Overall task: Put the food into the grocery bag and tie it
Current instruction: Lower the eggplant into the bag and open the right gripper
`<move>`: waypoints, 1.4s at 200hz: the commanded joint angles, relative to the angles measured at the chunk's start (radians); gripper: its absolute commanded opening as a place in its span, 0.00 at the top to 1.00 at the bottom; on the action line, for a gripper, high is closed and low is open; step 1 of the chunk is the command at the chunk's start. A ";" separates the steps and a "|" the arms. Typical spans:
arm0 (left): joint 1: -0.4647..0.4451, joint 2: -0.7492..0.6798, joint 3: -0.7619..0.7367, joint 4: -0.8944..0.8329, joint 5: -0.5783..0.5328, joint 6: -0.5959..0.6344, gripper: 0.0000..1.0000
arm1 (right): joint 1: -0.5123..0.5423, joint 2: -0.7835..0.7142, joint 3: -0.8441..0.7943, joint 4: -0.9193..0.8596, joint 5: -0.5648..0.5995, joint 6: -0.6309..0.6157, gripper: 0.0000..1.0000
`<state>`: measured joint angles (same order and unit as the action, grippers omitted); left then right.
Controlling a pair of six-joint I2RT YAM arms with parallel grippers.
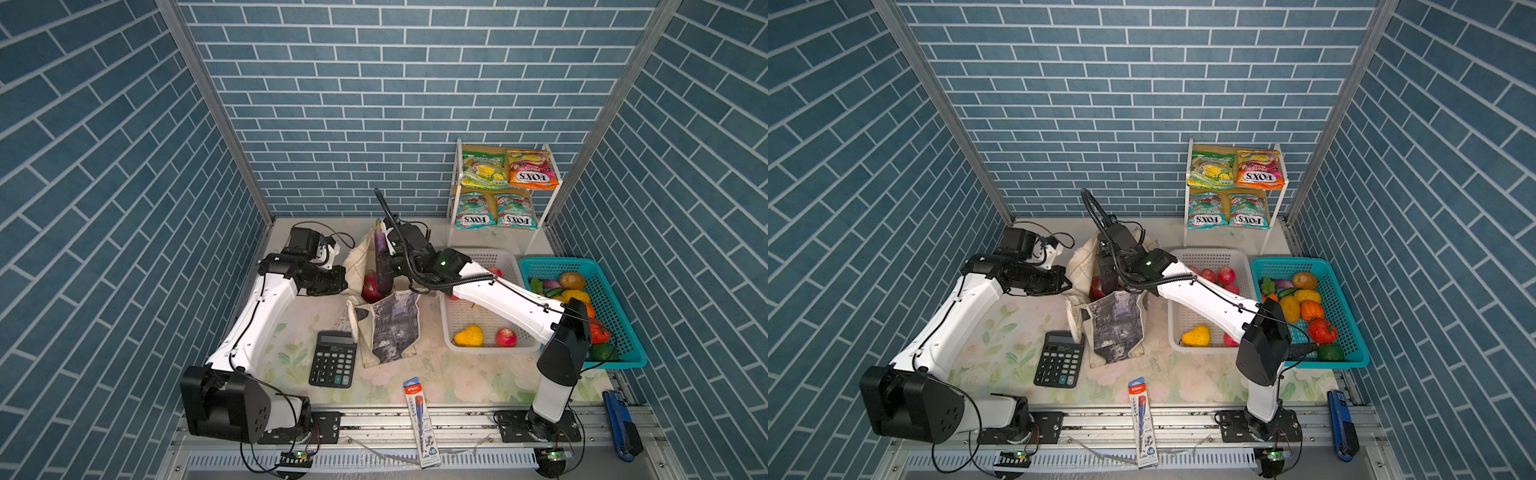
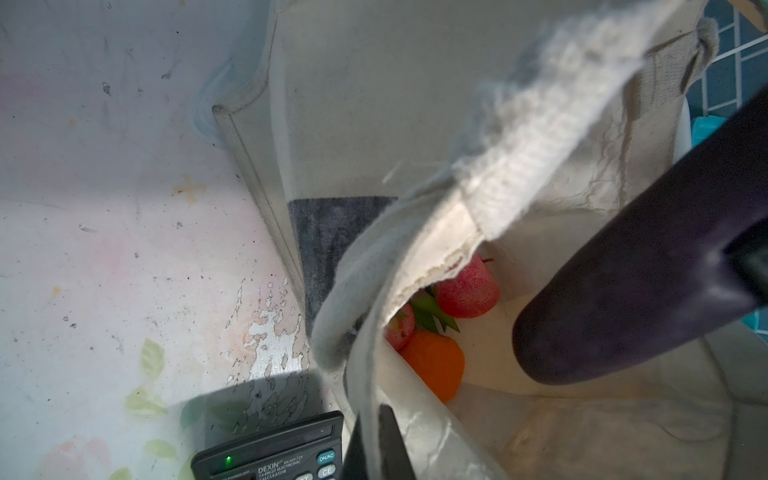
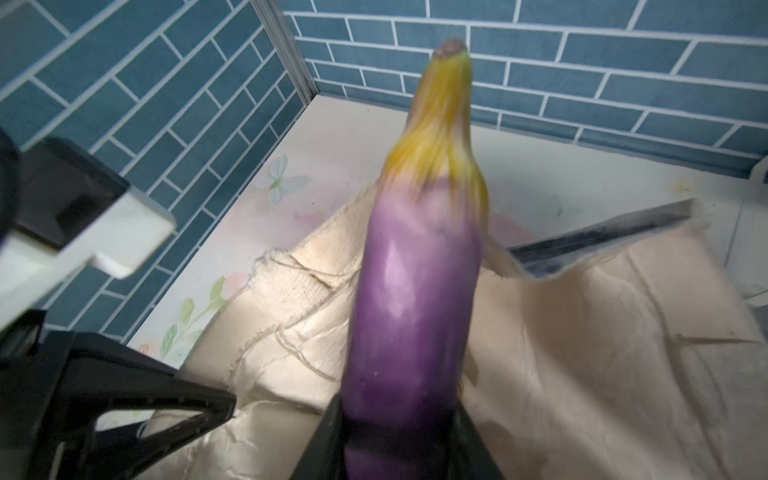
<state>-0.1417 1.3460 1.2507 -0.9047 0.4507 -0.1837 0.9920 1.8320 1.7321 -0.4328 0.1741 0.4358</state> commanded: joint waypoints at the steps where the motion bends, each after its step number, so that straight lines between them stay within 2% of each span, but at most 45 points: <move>1: 0.004 -0.022 -0.007 -0.008 0.002 0.013 1.00 | 0.005 0.018 -0.014 0.022 -0.051 -0.052 0.69; 30: 0.007 -0.030 0.001 -0.020 -0.004 0.018 1.00 | 0.005 0.015 -0.032 0.004 -0.055 -0.078 0.65; 60: 0.009 -0.033 0.004 -0.025 -0.004 0.018 1.00 | 0.004 -0.003 -0.064 0.007 -0.063 -0.098 0.56; 70: 0.009 -0.032 0.004 -0.025 -0.005 0.018 1.00 | 0.005 -0.016 -0.080 0.019 -0.065 -0.105 0.51; 88: 0.010 -0.033 0.006 -0.026 -0.006 0.018 1.00 | 0.005 -0.043 -0.098 0.031 -0.064 -0.125 0.35; 100: 0.010 -0.034 0.006 -0.029 -0.007 0.018 1.00 | 0.004 -0.065 -0.092 0.015 -0.048 -0.154 0.31; 129: 0.010 -0.036 0.004 -0.032 -0.009 0.021 1.00 | 0.004 -0.147 -0.061 -0.057 0.050 -0.236 0.28; 156: 0.011 -0.039 0.004 -0.033 -0.009 0.020 1.00 | 0.001 -0.274 -0.075 -0.093 0.191 -0.295 0.26; 183: 0.011 -0.041 0.007 -0.034 -0.009 0.020 1.00 | -0.017 -0.432 -0.169 -0.068 0.361 -0.314 0.17; 204: 0.011 -0.042 0.009 -0.037 -0.010 0.021 1.00 | -0.071 -0.560 -0.269 -0.050 0.433 -0.288 0.13; 238: 0.011 -0.045 0.009 -0.047 -0.018 0.024 1.00 | -0.230 -0.730 -0.412 -0.118 0.436 -0.163 0.11; 280: 0.011 -0.031 0.028 -0.088 -0.030 0.049 1.00 | -0.408 -0.788 -0.468 -0.319 0.417 -0.062 0.11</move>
<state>-0.1356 1.3209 1.2518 -0.9314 0.4366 -0.1684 0.6479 1.0622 1.2800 -0.6075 0.5694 0.2817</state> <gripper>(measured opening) 0.054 0.889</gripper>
